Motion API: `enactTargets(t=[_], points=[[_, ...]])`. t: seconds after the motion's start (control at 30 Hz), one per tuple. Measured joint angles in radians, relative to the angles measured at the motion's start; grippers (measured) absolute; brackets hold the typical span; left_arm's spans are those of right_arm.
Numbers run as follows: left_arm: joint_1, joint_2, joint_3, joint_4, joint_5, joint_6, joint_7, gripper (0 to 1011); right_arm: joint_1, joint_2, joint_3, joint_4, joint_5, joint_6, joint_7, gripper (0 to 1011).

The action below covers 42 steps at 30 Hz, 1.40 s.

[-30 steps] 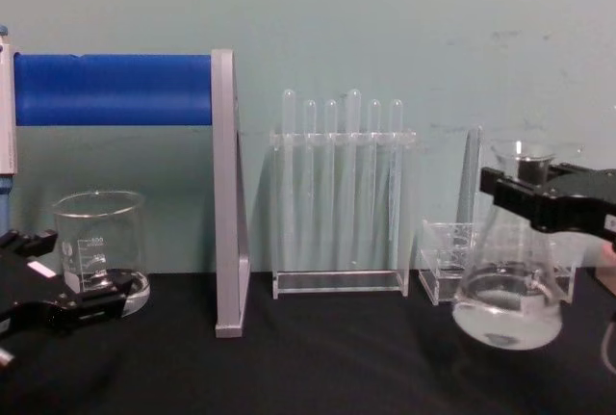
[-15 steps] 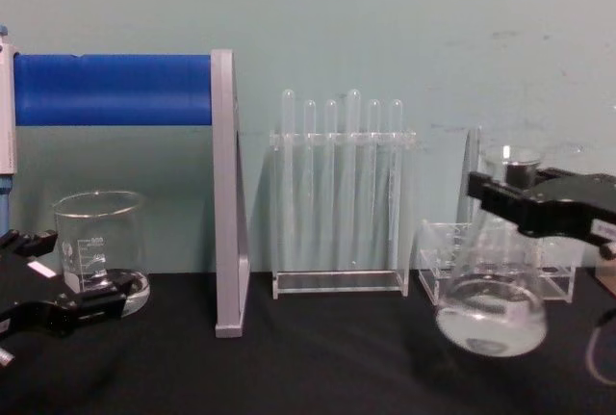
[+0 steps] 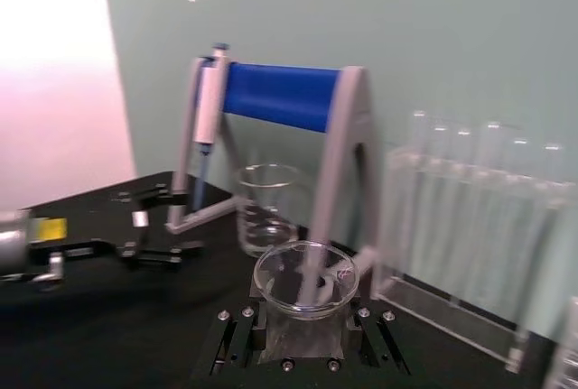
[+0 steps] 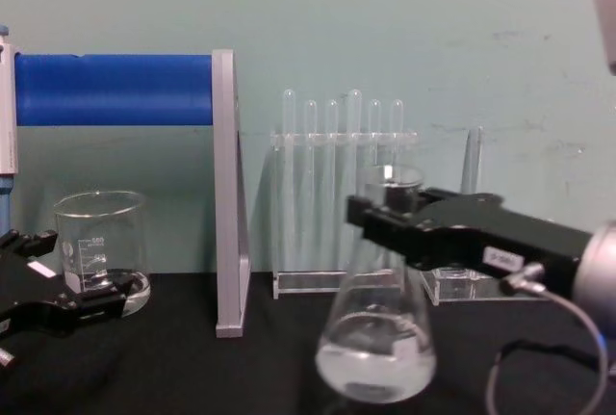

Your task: Grasp the erlenmeyer flask with one hand, shake it three times, then place it back.

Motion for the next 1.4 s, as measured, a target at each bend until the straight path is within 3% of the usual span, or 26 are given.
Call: enactTargets(t=[0.27,0.6,0.93,1.4], points=[[0.000,0.000,0.000,0.000,0.000,0.000,0.000,1001,0.000,-0.001,-0.045,-0.015,0.008,0.002,0.020,449],[0.000,0.000,0.000,0.000,0.000,0.000,0.000,1001,0.007,0.005,-0.036,-0.006,0.015,-0.001,-0.002,449],[0.000,0.000,0.000,0.000,0.000,0.000,0.000,1001,0.010,0.016,0.025,0.009,0.018,-0.014,-0.052,449],[0.000,0.000,0.000,0.000,0.000,0.000,0.000,1001,-0.002,0.029,0.147,0.026,0.013,-0.027,-0.127,449]])
